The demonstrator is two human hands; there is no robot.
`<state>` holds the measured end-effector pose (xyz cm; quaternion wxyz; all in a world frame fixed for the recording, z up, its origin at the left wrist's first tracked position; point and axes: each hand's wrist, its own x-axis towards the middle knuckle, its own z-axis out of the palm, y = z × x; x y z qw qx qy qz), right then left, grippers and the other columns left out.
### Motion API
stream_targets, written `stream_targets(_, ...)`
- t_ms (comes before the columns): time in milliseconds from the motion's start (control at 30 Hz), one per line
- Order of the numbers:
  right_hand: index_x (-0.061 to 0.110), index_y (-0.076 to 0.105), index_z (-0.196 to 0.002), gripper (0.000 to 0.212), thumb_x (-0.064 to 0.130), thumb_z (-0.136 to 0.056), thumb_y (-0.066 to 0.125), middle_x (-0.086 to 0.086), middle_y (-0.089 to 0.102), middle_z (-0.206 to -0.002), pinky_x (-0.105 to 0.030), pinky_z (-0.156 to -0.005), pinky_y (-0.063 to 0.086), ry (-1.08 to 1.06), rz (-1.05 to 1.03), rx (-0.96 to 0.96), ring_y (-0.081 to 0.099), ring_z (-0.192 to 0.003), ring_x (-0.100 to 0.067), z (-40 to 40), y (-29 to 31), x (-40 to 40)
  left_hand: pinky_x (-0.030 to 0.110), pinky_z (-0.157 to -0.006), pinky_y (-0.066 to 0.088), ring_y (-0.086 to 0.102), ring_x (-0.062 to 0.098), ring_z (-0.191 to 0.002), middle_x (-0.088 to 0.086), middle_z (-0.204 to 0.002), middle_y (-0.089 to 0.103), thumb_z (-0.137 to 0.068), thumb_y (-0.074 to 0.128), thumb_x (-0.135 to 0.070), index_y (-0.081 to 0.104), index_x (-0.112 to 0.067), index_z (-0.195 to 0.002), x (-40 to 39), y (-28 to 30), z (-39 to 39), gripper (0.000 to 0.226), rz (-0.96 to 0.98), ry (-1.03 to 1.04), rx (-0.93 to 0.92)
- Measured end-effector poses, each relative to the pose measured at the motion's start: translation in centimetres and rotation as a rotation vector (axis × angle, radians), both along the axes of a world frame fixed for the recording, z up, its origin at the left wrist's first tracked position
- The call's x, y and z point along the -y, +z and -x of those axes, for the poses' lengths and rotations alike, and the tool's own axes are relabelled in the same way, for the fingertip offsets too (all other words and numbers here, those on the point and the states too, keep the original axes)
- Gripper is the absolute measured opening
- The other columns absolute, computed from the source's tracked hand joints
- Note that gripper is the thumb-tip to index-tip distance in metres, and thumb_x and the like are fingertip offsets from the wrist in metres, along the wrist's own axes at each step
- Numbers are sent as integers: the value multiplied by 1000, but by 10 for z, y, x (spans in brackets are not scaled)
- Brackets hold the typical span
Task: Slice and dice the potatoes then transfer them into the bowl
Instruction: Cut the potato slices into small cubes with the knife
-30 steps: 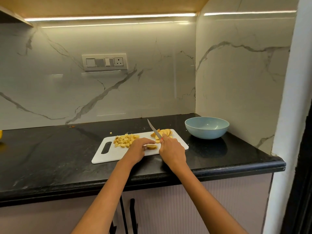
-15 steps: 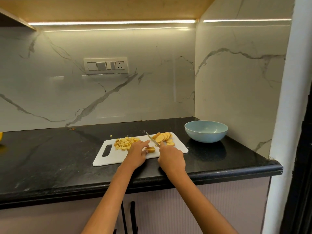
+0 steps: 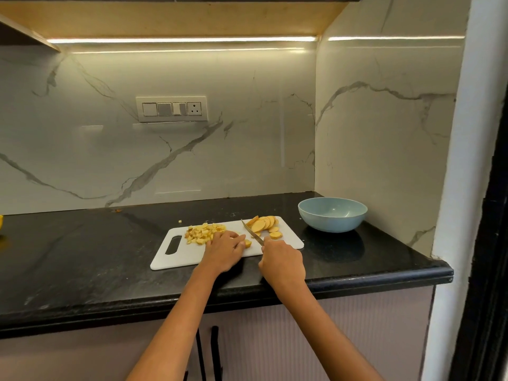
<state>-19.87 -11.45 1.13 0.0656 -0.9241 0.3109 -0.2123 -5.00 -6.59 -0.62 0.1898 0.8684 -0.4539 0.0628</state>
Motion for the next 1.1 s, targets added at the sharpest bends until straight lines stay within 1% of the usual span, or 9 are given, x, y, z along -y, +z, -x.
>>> stream_targets(167,11,52,-118,25,19,-95,48,-8,64,-102,-28,-74,49,2,-14,-23,64,-89,-20,3,3,-3,41,-104,23,29,22,-130,1,-138,44,-98,38,-32,47,-27,-135,-4,3,1,39,65,31,-69)
stream_targets(300,10,52,-119,26,19,-96,48,-8,61,-109,-27,-76,45,16,5,-84,62,-95,-20,9,5,-8,40,-101,35,43,23,-122,3,-126,56,-92,52,-31,59,-21,-124,-8,2,0,34,181,7,-101)
stream_targets(500,7,52,-120,25,13,-97,44,-9,58,-113,-28,-74,44,30,97,-128,61,-98,-23,13,8,-21,21,-90,41,57,19,-109,10,-124,61,-87,62,-15,60,-5,-121,-11,3,7,36,303,-29,-160)
stream_targets(567,6,52,-120,25,12,-98,43,-10,58,-114,-28,-76,45,40,123,-143,61,-99,-23,10,8,-25,14,-84,38,58,17,-107,11,-122,62,-87,62,-14,60,-4,-121,-11,3,7,35,308,-27,-158)
stream_targets(633,5,52,-120,25,10,-98,42,-11,57,-116,-29,-78,46,51,144,-162,61,-100,-23,6,9,-29,12,-83,35,58,17,-108,11,-123,62,-87,61,-13,60,-4,-121,-11,4,6,35,311,-25,-156)
stream_targets(767,7,52,-121,25,12,-98,43,-9,57,-116,-28,-78,47,38,124,-155,61,-98,-22,3,11,-29,15,-84,37,58,19,-109,12,-122,62,-88,61,-17,60,-4,-121,-12,4,8,36,332,-22,-169)
stream_targets(900,7,47,-127,30,15,-98,44,-8,57,-115,-29,-77,48,4,49,-103,63,-97,-22,8,10,-30,18,-87,39,59,19,-107,10,-117,65,-89,60,-16,65,-5,-114,-12,3,7,28,348,-38,-159)
stream_targets(1033,7,47,-125,29,17,-98,45,-8,56,-115,-30,-79,48,37,26,-107,62,-97,-22,11,10,-36,24,-73,40,60,20,-88,12,-98,70,-89,58,-14,72,-8,-104,-13,3,4,21,307,-67,-133)
stream_targets(1100,7,48,-123,28,17,-97,45,-9,56,-115,-29,-79,48,38,16,-106,62,-97,-22,11,11,-39,27,-74,42,60,23,-86,13,-96,71,-89,58,-13,73,-7,-101,-13,4,4,19,303,-74,-126)
